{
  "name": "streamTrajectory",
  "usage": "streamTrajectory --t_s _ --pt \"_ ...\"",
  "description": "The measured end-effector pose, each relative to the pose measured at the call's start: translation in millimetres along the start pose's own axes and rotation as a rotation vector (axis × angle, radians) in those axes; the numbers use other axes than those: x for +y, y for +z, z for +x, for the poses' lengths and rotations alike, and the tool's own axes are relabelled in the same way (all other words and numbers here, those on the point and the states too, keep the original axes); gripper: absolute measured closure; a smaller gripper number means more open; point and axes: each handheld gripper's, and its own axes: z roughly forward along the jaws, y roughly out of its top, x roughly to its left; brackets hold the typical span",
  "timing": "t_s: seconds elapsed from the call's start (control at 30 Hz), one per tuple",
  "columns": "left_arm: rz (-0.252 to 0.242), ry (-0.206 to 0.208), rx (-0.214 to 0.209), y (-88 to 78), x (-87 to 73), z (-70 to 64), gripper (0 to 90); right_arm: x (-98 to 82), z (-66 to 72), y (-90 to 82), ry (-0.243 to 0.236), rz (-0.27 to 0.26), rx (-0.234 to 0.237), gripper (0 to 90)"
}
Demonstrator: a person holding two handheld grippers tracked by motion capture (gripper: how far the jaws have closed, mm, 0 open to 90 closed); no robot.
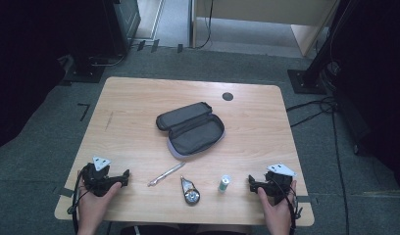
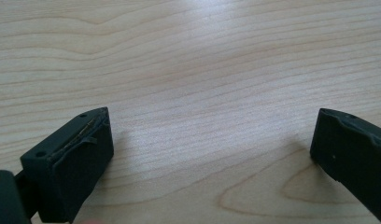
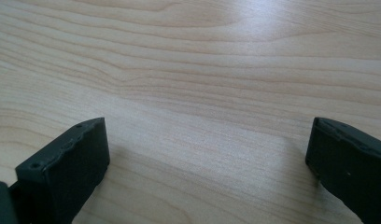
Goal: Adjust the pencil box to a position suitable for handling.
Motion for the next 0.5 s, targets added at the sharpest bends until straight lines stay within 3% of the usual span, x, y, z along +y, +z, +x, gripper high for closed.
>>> streamTrajectory --t_s 0.23,0.27,0.3,0.5 --pt "0.0 0.001 0.001 0.0 0.0 -0.1 0.0 -0.1 -0.2 -0.3 -0.014 -0.002 0.022 0.6" --pt "0.0 -0.001 0.001 0.0 -0.1 -0.2 0.0 -0.2 -0.3 -0.8 -0.014 -0.007 0.027 3.5" --pt "0.0 -0.001 0.001 0.1 -0.1 -0.2 0.0 -0.9 0.7 -4.0 -0.013 -0.027 0.019 14.9" --pt "0.0 -0.001 0.001 0.0 -0.1 -0.2 0.0 5.3 1.8 -12.7 -0.003 -0.056 0.009 14.1"
